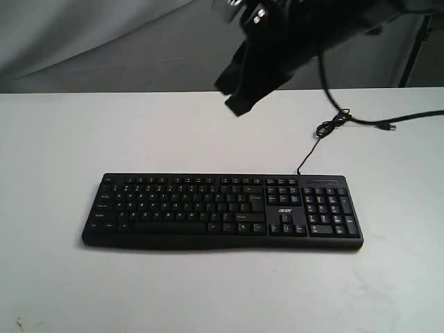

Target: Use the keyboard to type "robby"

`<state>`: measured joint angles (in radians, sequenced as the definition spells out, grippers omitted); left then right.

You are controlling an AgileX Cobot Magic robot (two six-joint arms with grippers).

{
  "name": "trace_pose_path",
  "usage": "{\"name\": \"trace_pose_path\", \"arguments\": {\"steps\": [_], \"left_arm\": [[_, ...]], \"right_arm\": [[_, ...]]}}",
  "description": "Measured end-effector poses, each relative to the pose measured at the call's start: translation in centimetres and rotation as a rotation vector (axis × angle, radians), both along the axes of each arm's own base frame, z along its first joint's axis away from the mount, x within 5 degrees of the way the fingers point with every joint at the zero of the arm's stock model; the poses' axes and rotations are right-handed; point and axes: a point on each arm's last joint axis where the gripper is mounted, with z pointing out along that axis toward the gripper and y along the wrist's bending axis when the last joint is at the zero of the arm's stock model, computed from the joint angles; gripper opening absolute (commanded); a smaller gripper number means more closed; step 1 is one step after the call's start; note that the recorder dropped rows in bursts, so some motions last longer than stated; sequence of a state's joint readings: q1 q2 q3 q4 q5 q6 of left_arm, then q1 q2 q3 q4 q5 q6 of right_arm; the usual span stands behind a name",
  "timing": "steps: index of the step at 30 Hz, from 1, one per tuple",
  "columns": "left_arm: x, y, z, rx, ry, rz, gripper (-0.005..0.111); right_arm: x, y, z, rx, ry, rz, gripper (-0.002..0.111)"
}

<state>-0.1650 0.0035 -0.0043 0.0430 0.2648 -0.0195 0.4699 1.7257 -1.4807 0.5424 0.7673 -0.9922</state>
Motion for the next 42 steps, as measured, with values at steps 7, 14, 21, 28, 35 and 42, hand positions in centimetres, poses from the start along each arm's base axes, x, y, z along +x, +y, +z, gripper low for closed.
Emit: {"name": "trace_pose_path", "arguments": {"steps": [7, 14, 21, 28, 35, 42], "left_arm": [[0.0, 0.0, 0.0, 0.000, 0.000, 0.000, 0.000], [0.0, 0.0, 0.0, 0.000, 0.000, 0.000, 0.000], [0.0, 0.0, 0.0, 0.000, 0.000, 0.000, 0.000], [0.0, 0.0, 0.0, 0.000, 0.000, 0.000, 0.000], [0.0, 0.0, 0.0, 0.000, 0.000, 0.000, 0.000], [0.0, 0.0, 0.0, 0.000, 0.000, 0.000, 0.000]], "right_arm": [[0.3, 4.7, -6.5, -0.078, 0.100, 0.098, 0.000], [-0.9, 10.0, -10.6, -0.048, 0.041, 0.262, 0.000], [1.2, 12.5, -11.9, 0.025, 0.070, 0.251, 0.000], [1.7, 13.0, -13.7, 0.012, 0.103, 0.251, 0.000], [2.0, 13.1, -15.5, -0.017, 0.122, 0.240, 0.000], [2.5, 12.9, -16.9, -0.053, 0.107, 0.207, 0.000]]}}
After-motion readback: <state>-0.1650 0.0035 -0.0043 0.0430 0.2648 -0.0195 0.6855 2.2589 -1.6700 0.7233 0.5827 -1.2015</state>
